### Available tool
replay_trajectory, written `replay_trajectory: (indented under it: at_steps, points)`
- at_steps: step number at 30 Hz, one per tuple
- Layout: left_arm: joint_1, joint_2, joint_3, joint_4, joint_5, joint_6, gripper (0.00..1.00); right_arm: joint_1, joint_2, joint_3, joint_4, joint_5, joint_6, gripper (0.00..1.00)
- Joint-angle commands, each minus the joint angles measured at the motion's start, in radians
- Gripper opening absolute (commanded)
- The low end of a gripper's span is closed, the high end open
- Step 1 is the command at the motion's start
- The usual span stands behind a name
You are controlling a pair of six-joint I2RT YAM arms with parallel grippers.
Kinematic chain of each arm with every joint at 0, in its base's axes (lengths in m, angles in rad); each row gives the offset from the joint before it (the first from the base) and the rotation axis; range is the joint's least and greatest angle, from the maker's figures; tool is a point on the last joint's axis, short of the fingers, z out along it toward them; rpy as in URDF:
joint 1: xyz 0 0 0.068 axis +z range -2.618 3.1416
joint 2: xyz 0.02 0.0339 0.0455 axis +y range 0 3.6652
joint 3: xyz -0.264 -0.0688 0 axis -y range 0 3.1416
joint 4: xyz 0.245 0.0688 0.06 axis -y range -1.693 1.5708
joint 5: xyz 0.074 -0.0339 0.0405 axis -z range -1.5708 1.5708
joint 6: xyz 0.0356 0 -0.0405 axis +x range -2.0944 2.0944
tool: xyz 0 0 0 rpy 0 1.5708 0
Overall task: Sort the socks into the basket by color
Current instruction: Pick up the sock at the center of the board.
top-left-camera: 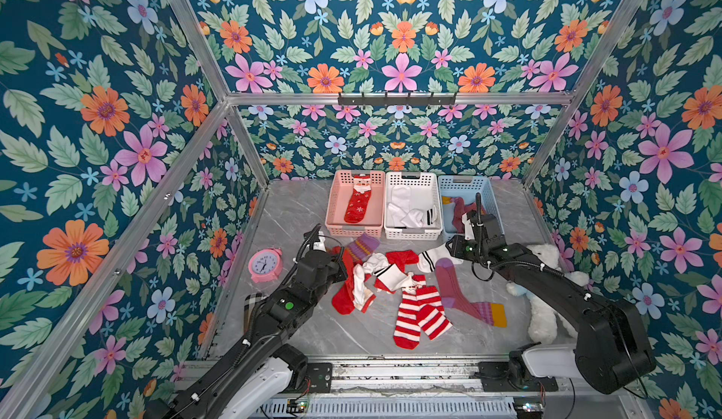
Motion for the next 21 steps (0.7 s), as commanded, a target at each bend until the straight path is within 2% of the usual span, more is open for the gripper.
replay_trajectory:
  at_steps: [1, 9, 15, 21]
  points:
    - [-0.001, -0.015, 0.017, -0.024, -0.021, 0.014, 0.0, 0.001, -0.01, -0.004, 0.009, 0.005, 0.002, 0.39]
    - [-0.001, -0.054, 0.068, -0.016, -0.052, 0.027, 0.0, 0.001, -0.033, -0.016, 0.003, 0.016, 0.001, 0.39]
    - [-0.001, 0.01, 0.237, -0.117, -0.168, 0.074, 0.0, 0.001, -0.046, -0.015, -0.004, 0.018, -0.002, 0.39]
    - [-0.001, 0.075, 0.282, -0.029, -0.235, 0.103, 0.0, 0.001, -0.058, -0.015, -0.014, 0.019, -0.003, 0.39]
